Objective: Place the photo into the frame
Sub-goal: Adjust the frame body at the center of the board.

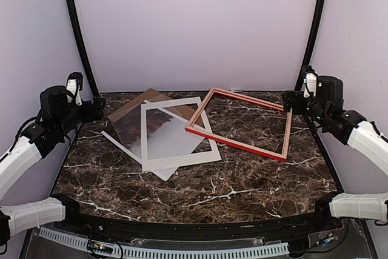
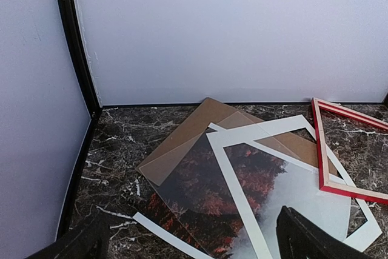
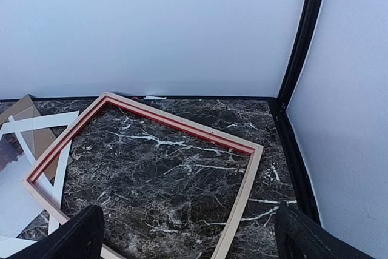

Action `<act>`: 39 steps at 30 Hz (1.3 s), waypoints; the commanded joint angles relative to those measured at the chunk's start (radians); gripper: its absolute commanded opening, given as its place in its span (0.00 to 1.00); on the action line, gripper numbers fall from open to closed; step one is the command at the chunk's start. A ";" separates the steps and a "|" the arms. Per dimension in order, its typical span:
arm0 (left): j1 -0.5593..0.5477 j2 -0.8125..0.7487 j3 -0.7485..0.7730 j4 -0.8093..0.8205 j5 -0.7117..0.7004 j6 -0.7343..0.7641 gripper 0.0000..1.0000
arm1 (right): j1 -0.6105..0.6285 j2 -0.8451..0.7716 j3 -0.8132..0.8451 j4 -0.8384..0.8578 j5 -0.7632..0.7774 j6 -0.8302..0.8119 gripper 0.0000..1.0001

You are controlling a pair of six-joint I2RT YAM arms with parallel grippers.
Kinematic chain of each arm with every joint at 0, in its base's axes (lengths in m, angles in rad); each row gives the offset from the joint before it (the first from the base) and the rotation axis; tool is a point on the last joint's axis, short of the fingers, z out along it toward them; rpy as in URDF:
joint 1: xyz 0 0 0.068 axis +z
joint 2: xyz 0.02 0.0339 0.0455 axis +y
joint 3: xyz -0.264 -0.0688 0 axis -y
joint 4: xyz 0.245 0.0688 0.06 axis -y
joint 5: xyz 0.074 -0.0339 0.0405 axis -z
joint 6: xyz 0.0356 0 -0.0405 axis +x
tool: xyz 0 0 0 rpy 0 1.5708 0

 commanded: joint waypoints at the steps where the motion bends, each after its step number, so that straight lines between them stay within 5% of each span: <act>1: -0.005 -0.012 -0.014 0.026 -0.007 0.014 0.99 | 0.007 0.002 -0.010 0.051 -0.006 -0.008 0.99; 25: -0.005 0.020 0.002 0.001 0.035 -0.005 0.99 | 0.061 0.125 0.056 -0.090 -0.153 -0.048 0.99; 39: -0.005 0.024 -0.004 -0.010 0.023 -0.017 0.99 | 0.151 0.369 0.105 -0.149 -0.273 -0.047 0.99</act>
